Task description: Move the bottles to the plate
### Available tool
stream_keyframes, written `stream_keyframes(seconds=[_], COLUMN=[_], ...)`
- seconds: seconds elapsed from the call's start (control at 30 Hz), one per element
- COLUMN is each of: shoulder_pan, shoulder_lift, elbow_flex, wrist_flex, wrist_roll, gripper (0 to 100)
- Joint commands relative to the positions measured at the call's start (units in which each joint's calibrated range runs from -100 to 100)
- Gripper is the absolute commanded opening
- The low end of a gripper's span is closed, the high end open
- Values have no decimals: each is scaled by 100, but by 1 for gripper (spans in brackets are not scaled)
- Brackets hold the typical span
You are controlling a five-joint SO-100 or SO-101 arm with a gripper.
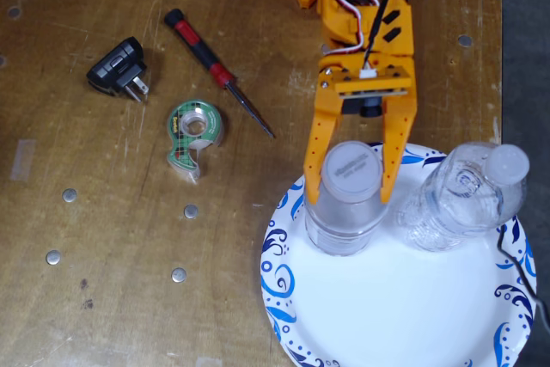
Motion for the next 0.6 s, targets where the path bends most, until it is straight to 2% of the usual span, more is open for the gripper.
stream_keyframes(seconds=[0.0, 0.4, 0.57], shoulder_pan=[-48, -81, -102], shoulder_lift=[-141, 331, 475], elbow_flex=[-26, 46, 37], wrist_flex=[-55, -577, -829], wrist_roll=[-10, -36, -47], gripper=[12, 13, 24])
